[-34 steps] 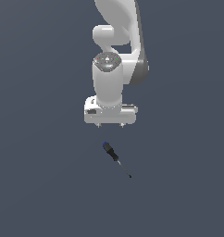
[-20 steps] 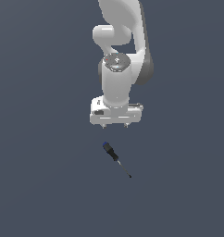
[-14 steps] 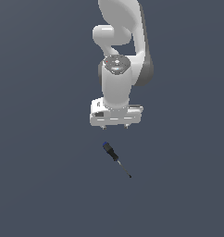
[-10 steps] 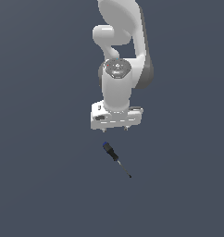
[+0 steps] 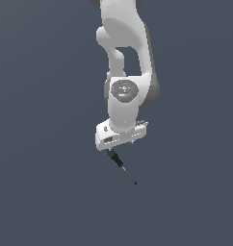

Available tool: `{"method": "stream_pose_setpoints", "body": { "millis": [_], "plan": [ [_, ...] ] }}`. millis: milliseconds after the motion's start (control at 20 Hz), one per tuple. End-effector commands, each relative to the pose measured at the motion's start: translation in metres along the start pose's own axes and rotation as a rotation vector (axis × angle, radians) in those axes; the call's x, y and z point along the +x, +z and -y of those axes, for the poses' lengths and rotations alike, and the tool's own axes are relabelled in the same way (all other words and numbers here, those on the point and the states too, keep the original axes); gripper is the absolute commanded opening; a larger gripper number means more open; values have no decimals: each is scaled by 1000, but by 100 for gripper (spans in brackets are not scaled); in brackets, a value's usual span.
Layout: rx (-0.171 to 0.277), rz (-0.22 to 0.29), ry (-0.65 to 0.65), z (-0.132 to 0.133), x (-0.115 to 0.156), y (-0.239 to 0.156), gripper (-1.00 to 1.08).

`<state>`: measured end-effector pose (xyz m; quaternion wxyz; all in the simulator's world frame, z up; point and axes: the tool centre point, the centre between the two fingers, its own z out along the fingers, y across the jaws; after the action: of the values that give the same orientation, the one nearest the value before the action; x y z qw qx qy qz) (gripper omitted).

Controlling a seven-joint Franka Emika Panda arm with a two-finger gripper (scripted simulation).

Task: Pick up the object and move it to a goal position.

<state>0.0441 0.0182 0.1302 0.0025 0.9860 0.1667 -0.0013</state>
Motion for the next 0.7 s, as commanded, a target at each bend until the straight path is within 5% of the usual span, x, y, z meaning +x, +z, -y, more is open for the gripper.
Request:
{"method": "stream_pose_setpoints", "body": {
  "millis": [0, 650],
  "plan": [
    [0, 0, -71, -2, 10, 13, 100],
    [3, -3, -306, -10, 41, 59, 100]
  ]
}}
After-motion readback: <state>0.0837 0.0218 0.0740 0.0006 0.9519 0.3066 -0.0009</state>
